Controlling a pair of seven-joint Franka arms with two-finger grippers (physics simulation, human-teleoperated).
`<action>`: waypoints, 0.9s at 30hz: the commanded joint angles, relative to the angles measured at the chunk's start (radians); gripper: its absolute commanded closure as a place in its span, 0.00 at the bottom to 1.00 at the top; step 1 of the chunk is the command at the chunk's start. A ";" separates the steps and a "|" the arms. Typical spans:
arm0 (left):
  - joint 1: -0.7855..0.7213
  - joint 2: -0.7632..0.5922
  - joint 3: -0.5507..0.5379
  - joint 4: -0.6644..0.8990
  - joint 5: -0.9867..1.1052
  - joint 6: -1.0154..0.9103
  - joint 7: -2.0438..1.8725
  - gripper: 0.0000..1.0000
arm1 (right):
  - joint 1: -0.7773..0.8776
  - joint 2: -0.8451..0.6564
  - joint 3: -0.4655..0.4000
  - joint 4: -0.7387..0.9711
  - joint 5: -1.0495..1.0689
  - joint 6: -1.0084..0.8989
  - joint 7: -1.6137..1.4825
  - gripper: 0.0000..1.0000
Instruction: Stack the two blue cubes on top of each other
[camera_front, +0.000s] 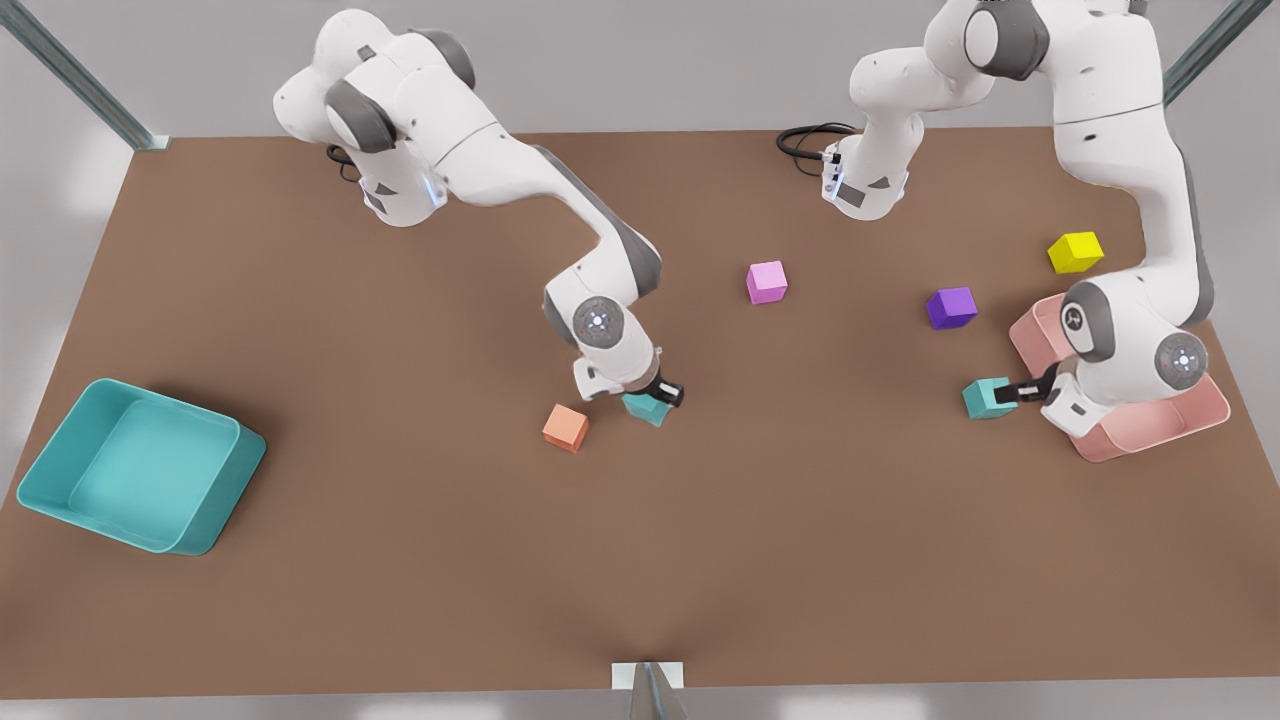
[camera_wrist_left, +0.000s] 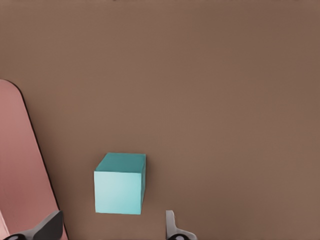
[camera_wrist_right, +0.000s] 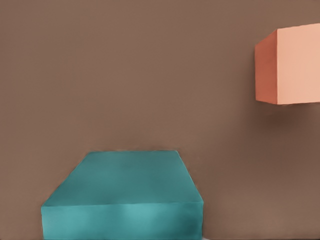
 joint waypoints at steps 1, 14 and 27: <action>0.006 0.006 0.001 -0.013 -0.009 0.168 0.160 0.00 | 0.009 0.033 0.000 0.013 -0.036 0.043 0.707 0.50; 0.011 0.049 0.001 -0.114 -0.009 0.202 0.170 0.00 | -0.014 0.010 0.000 -0.005 -0.048 0.080 0.691 0.00; 0.015 0.128 0.019 -0.142 -0.009 0.252 0.170 0.00 | -0.581 -0.674 -0.016 -0.066 -0.324 -0.796 -0.488 0.00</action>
